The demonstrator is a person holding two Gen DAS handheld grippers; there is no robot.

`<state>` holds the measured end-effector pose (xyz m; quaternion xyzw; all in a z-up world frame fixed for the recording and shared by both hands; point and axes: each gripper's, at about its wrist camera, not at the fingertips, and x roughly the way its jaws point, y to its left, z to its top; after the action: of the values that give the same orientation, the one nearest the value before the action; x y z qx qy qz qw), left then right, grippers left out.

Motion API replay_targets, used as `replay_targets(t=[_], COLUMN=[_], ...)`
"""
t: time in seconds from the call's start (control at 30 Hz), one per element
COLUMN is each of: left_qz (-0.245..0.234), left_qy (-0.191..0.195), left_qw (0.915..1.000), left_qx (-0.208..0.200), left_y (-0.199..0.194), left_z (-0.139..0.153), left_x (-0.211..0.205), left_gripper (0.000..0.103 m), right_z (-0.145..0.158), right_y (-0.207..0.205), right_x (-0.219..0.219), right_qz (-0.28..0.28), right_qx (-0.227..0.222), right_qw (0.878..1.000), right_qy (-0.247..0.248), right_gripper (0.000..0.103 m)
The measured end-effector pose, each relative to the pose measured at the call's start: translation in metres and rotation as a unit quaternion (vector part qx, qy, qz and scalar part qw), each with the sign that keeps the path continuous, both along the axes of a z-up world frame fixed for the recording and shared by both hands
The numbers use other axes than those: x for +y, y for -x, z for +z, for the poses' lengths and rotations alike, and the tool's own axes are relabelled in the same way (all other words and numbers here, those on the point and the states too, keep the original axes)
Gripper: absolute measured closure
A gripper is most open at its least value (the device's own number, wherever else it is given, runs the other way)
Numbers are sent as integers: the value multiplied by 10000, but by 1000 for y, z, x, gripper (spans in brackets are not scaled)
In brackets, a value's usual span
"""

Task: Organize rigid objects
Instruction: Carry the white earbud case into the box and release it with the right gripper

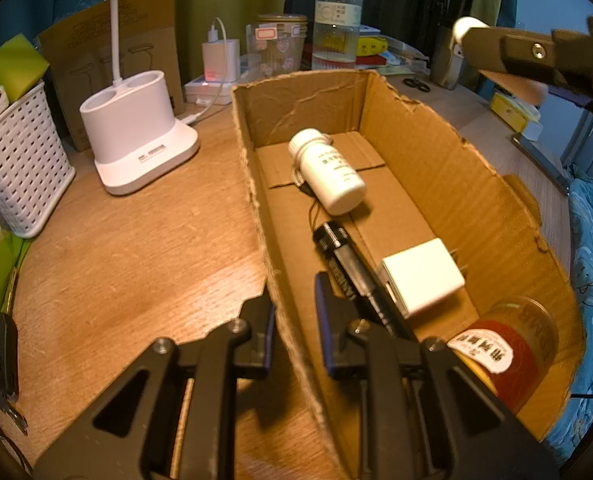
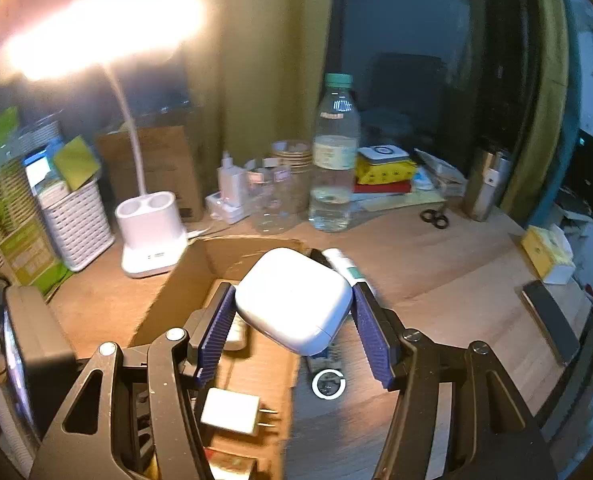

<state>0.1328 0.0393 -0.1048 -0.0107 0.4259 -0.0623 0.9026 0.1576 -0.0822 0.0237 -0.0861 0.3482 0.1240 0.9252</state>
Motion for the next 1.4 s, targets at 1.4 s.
replay_targets(t=[1.4], left_qz=[-5], left_qy=[19], left_qw=[10000], left_qx=[11], left_y=[0], left_z=[0], left_x=[-1], left_gripper=[84], right_z=[-27], right_y=[-4], right_x=[20], right_qz=[595], right_qx=[628], right_qw=[9962], right_qy=[-64], right_gripper=[39])
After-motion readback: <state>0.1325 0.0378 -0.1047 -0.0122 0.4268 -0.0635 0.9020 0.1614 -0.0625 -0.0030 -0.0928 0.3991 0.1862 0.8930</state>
